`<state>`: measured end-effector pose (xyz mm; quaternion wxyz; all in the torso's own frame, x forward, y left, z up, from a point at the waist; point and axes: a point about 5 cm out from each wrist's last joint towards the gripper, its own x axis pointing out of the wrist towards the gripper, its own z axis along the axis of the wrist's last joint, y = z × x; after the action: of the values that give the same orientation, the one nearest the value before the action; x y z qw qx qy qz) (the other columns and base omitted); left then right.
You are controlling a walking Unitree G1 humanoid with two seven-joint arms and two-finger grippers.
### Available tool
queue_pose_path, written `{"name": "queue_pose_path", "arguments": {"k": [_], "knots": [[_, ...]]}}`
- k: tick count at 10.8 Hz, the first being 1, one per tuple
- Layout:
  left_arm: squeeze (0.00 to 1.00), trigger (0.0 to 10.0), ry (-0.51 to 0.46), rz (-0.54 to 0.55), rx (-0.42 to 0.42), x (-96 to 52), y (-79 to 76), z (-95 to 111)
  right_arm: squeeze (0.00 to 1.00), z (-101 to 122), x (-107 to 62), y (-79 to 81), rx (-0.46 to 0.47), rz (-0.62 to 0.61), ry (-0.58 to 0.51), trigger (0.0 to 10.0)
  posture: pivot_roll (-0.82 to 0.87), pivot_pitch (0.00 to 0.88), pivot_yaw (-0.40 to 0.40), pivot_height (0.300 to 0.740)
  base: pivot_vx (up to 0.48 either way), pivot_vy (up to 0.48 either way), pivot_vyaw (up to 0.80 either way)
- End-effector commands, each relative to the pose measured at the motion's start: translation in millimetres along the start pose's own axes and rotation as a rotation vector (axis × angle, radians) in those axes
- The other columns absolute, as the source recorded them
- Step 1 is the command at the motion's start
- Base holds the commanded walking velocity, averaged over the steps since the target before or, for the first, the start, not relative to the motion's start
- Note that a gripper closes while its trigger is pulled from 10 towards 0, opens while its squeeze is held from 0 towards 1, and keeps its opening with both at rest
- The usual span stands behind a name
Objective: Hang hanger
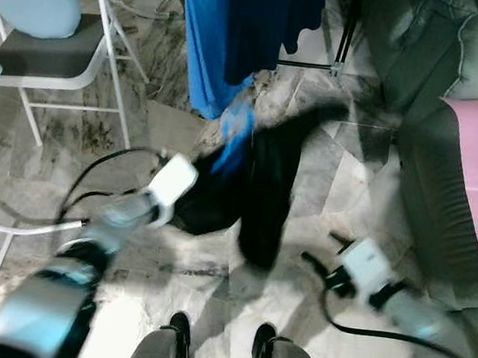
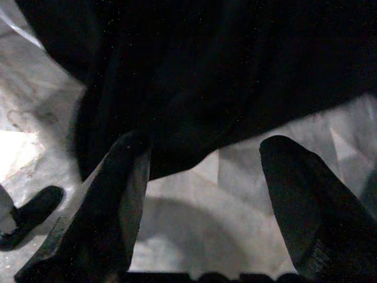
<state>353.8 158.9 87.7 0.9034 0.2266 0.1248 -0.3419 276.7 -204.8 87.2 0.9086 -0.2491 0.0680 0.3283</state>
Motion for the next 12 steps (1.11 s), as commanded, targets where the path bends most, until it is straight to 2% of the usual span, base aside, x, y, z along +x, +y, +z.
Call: {"name": "queue_pose_path", "arguments": {"k": [1,3,5,6,7,9,10,11,12], "knots": [[0.0,0.0,0.007,-0.048,0.079,-7.2,2.0,-4.2,1.0,7.9,-5.7,3.5,-0.004,0.066,-0.014,10.0,-0.14,0.27,0.061,0.74,0.0,0.0,0.0],[0.0,0.0,0.007,-0.144,0.176,-10.7,-2.6,-5.4,1.0,21.6,-12.9,2.1,-0.037,0.123,-0.03,10.0,-0.15,0.278,0.08,0.74,0.0,0.0,0.0],[0.0,0.0,-0.058,-0.359,0.305,-7.8,-25.6,0.7,1.0,26.3,-25.6,-4.2,-0.097,0.136,0.005,10.0,-0.18,0.276,0.095,0.74,0.0,0.0,0.0],[0.0,0.0,-0.073,-0.397,0.332,-6.5,-30.1,3.2,1.0,35.0,-29.7,-9.5,-0.098,0.119,-0.022,10.0,-0.19,0.273,0.097,0.74,0.0,0.0,0.0],[0.0,0.0,-0.108,-0.431,0.352,-6.2,-31.4,9.2,1.0,43.1,-34.8,-20.8,-0.174,0.085,-0.017,10.0,-0.21,0.275,0.105,0.74,0.0,0.0,0.0],[0.0,0.0,-0.123,-0.472,0.418,-6.0,-31.0,16.1,1.0,56.8,-45.9,-38.0,-0.247,0.046,-0.01,10.0,-0.23,0.286,0.128,0.74,0.0,0.0,0.0],[0.0,0.0,-0.133,-0.481,0.429,-5.4,-31.3,18.7,1.0,59.1,-49.9,-41.1,-0.248,0.042,-0.008,10.0,-0.23,0.289,0.132,0.74,0.0,0.0,0.0],[0.0,0.0,-0.171,-0.509,0.443,-2.1,-32.8,28.9,1.0,56.6,-63.3,-50.7,-0.249,0.036,0.033,10.0,-0.25,0.302,0.153,0.74,0.0,0.0,0.0],[0.0,0.0,-0.193,-0.517,0.452,-0.5,-34.1,33.9,1.0,55.5,-67.3,-51.1,-0.225,0.057,0.038,10.0,-0.26,0.306,0.157,0.74,0.0,0.0,0.0]]}}
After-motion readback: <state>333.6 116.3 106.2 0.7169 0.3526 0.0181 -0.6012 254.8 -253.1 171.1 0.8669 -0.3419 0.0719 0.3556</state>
